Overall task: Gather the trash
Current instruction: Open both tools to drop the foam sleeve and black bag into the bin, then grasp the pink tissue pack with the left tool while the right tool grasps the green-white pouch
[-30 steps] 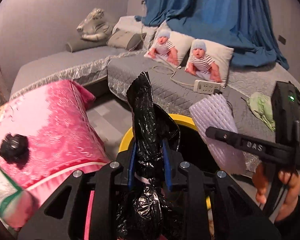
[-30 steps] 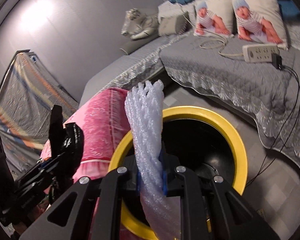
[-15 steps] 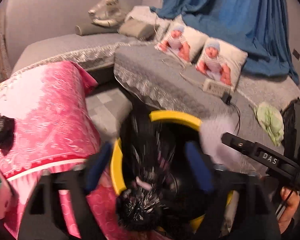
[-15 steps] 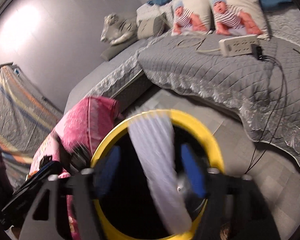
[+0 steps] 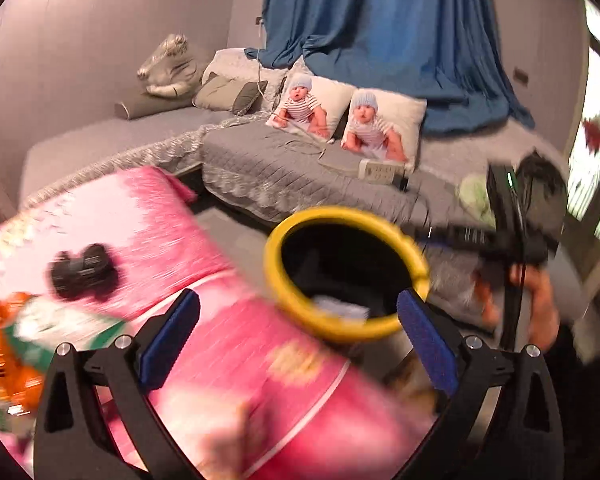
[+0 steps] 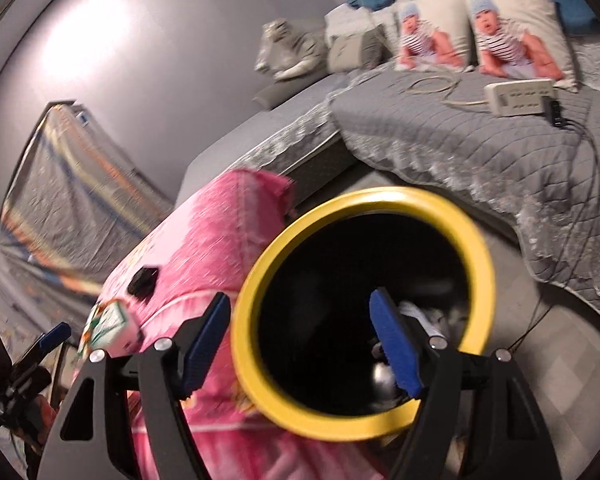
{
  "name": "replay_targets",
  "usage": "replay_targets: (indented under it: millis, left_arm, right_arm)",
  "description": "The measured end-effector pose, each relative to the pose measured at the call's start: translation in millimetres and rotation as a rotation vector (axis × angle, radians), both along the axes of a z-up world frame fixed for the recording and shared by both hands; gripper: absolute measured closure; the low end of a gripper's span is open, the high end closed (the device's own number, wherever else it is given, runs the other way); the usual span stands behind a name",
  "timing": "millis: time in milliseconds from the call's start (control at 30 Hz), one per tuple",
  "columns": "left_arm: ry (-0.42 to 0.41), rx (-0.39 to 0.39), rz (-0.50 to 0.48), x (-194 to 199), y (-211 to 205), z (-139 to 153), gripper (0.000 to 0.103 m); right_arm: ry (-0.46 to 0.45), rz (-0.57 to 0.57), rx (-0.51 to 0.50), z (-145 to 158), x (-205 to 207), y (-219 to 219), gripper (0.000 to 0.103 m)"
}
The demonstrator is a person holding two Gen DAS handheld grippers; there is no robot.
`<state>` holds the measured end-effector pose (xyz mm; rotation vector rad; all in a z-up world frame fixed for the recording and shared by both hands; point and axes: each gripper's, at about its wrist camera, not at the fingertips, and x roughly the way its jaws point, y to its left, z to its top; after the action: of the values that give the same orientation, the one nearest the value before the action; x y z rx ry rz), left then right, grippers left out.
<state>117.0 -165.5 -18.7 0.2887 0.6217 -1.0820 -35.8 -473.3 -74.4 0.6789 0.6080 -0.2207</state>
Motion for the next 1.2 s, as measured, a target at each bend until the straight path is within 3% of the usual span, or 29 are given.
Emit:
replay_targets:
  millis: [133,267,500,733,767,800,833,867,1033,1200]
  left_arm:
    - [-0.084,0.148,-0.001,-8,54,-15,0.008]
    - [-0.035,0.267,0.018,4,71,-45,0.008]
    - [0.071,0.288,0.009,29,58,-73,0.009]
    - [0.114,0.33,0.017,38,34,-90,0.009]
    - [0.108,0.337,0.019,37,33,-92,0.014]
    - [0.104,0.348,0.022,37,32,-94,0.03]
    - [0.114,0.357,0.02,39,31,-97,0.039]
    - [0.126,0.363,0.023,40,31,-99,0.043]
    - [0.054,0.297,0.043,28,43,-83,0.046]
    - [0.03,0.105,0.129,3,102,-47,0.046]
  right_arm:
    - [-0.011,0.05,-0.022,7,8,23,0.034]
    - [-0.023,0.088,-0.02,12,18,39,0.033]
    - [-0.02,0.164,-0.014,14,32,64,0.033]
    - [-0.021,0.174,-0.011,14,29,68,0.033]
    - [-0.021,0.174,-0.009,14,29,67,0.033]
    - [-0.019,0.173,-0.007,13,28,67,0.033]
    - [-0.019,0.174,-0.006,13,27,66,0.033]
    - [-0.018,0.176,-0.004,13,27,67,0.033]
    - [-0.016,0.216,-0.018,17,31,73,0.033]
    - [-0.008,0.377,-0.09,33,55,114,0.033]
